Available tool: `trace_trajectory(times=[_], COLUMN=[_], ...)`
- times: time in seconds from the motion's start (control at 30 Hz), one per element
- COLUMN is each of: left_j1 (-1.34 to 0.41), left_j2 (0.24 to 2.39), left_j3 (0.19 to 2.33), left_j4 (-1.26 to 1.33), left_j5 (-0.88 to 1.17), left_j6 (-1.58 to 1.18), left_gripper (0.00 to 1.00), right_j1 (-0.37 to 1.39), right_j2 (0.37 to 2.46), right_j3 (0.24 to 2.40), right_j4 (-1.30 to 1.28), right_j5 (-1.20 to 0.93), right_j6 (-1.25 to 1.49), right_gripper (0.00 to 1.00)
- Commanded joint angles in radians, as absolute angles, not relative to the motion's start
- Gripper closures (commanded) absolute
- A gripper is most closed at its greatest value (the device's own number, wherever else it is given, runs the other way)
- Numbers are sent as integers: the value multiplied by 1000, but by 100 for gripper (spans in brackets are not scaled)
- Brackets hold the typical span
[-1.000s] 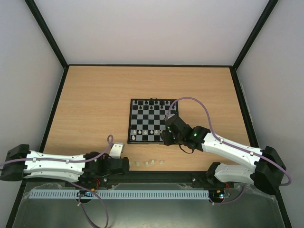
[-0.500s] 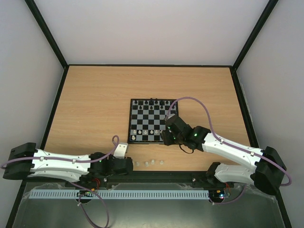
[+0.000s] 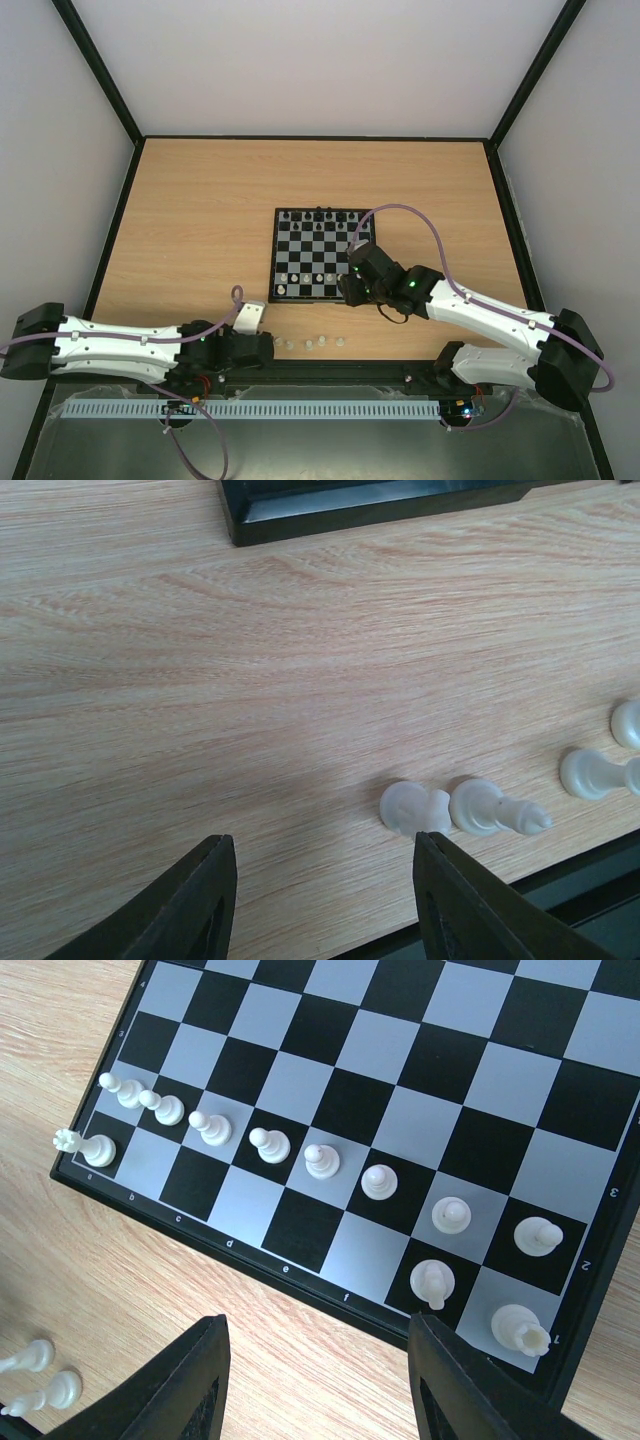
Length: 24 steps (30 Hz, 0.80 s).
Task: Set up the chess pieces on the board
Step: Pick up the chess piece at the center of the board.
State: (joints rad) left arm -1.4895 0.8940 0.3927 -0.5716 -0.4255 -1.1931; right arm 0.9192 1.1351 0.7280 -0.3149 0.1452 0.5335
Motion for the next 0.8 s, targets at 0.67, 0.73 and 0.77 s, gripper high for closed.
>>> trace_trajectory(times=[0.67, 0.73, 0.77], left_j1=[-1562, -1562, -1562], left_j2=[1036, 1055, 1065], left_j3=[452, 460, 462], left_j4=[-479, -477, -475], left_j5=[-450, -455, -457], left_j6=[-1062, -1054, -1051], left_gripper=[48, 49, 50], right_j1=[915, 914, 914], right_j2=[1119, 1119, 1118], right_j3=[716, 718, 718], right_j4=[-330, -330, -330], right_j5=[142, 143, 141], right_j6=[519, 519, 519], right_gripper=[51, 51, 51])
